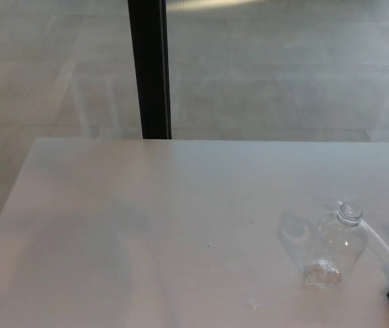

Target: The robot uses its right hand to grab and lift the lid of the spray bottle kept in the middle of the desk and places the lid on the right side of the bottle

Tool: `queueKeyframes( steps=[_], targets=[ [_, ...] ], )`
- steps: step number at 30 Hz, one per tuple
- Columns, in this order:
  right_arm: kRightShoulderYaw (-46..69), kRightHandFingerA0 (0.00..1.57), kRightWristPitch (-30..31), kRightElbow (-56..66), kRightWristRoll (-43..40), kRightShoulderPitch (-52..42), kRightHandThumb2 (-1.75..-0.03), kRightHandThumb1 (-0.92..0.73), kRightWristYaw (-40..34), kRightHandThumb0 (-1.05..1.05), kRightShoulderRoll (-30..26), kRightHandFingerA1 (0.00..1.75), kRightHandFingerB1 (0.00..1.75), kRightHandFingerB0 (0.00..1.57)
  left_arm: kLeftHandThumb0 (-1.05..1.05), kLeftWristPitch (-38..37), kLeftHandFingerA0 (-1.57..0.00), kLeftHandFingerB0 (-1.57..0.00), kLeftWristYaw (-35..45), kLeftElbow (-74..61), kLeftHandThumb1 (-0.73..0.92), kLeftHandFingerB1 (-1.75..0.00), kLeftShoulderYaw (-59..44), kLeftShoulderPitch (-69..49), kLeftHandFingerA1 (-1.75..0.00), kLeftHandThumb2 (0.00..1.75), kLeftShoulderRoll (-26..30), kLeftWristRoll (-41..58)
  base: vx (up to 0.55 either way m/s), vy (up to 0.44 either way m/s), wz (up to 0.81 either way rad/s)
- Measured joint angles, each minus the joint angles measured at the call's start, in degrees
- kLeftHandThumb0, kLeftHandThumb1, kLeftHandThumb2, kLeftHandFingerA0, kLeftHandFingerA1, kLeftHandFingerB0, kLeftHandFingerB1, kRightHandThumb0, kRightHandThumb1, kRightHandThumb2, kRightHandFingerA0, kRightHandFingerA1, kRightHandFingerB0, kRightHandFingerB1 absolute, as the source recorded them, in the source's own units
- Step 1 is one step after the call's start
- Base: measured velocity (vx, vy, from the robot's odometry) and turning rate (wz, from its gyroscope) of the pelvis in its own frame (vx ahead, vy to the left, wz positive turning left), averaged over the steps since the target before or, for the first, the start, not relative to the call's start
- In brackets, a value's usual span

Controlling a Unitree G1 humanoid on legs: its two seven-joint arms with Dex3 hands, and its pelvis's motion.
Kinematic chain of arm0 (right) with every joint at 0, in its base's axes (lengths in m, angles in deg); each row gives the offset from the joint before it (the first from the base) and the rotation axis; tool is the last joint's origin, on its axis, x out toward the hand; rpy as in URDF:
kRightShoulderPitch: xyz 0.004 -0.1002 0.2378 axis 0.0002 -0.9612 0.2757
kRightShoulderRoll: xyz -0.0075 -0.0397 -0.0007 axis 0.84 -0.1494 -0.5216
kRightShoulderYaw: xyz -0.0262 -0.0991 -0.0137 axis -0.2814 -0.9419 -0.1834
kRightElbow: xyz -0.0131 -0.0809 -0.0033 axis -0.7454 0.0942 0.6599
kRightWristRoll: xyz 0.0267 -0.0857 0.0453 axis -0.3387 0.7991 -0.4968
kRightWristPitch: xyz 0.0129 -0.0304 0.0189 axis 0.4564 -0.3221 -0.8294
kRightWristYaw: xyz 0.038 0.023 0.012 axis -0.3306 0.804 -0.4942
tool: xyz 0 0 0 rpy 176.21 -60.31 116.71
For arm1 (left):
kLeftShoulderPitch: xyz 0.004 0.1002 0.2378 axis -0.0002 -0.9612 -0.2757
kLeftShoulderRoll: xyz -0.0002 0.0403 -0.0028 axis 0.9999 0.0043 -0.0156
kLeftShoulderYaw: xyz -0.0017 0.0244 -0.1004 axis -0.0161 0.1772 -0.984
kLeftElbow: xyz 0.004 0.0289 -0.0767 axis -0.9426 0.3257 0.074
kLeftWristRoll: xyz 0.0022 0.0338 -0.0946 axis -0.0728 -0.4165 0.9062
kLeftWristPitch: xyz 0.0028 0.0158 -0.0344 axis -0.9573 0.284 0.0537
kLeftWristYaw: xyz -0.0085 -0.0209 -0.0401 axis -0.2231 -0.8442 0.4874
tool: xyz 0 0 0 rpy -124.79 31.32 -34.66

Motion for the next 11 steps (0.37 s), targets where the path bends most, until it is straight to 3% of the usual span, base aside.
queueKeyframes(
  steps=[11],
  targets=[
    [-0.2,0.00,0.1,0.0,0.0,0.6,-1.00,-0.65,0.0,-1.01,0.0,0.29,0.06,0.08,-1.05,0.0,-0.66,-0.45,0.0,0.0,0.49,-1.04,-0.1,0.0,-1.15,0.75,0.0,0.0,0.00,0.000,0.00]
  ],
)
